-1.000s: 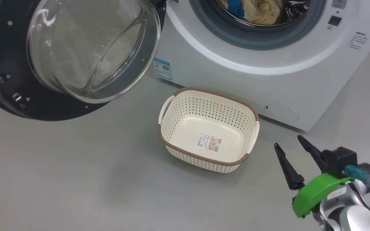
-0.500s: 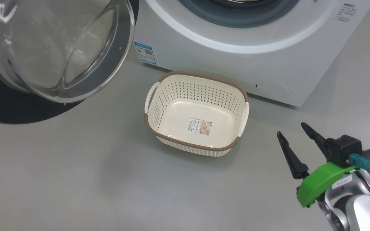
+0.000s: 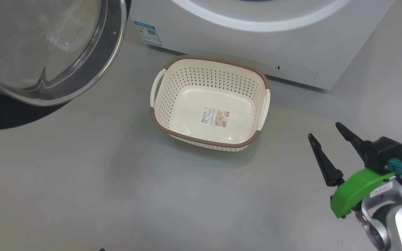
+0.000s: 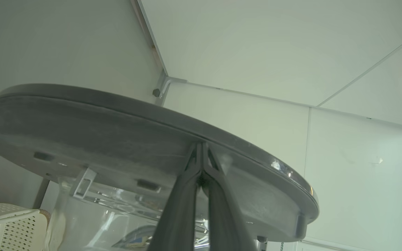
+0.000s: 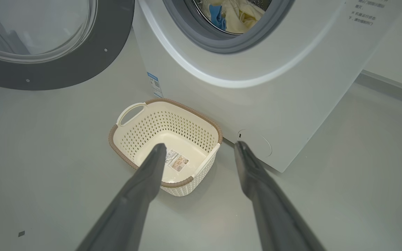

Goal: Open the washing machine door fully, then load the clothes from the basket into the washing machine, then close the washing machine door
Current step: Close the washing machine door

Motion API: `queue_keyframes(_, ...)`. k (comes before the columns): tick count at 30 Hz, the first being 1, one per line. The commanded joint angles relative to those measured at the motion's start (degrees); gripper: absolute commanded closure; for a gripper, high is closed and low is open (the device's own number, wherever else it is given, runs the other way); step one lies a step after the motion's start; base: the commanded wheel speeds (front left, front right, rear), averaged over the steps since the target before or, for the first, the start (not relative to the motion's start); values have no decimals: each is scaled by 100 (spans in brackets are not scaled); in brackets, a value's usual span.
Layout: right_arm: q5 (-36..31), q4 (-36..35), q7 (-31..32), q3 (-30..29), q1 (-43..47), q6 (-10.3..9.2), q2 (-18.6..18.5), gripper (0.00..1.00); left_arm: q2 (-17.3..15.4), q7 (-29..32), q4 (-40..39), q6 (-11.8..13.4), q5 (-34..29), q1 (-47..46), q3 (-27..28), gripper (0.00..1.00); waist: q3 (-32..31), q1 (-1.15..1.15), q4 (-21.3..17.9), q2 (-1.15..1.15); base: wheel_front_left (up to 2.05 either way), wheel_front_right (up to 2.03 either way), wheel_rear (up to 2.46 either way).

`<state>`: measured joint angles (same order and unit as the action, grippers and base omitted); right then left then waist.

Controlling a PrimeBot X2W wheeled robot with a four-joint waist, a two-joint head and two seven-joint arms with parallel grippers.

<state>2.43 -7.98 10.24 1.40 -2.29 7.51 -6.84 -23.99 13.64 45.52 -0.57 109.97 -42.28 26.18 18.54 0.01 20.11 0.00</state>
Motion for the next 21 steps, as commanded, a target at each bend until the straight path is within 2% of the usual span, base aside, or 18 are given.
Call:
queue_keyframes(1,17,-257,32,131,-227,-2,-96,0,-413,30,-66,-71,-61,-209,100,100,51,-1,-5,0,0,0,0)
queue_keyframes(7,47,-313,95,104,-207,-2,-153,0,-471,-110,237,-223,-70,-429,194,100,124,-1,-28,0,0,0,0)
queue_keyframes(14,34,-387,172,7,-175,-2,-180,0,-501,289,351,-424,352,-585,565,100,159,-1,8,0,0,0,0)
queue_keyframes(21,26,-431,251,5,-151,-2,-225,0,-507,338,423,-532,555,-589,865,100,139,-1,95,0,0,0,0)
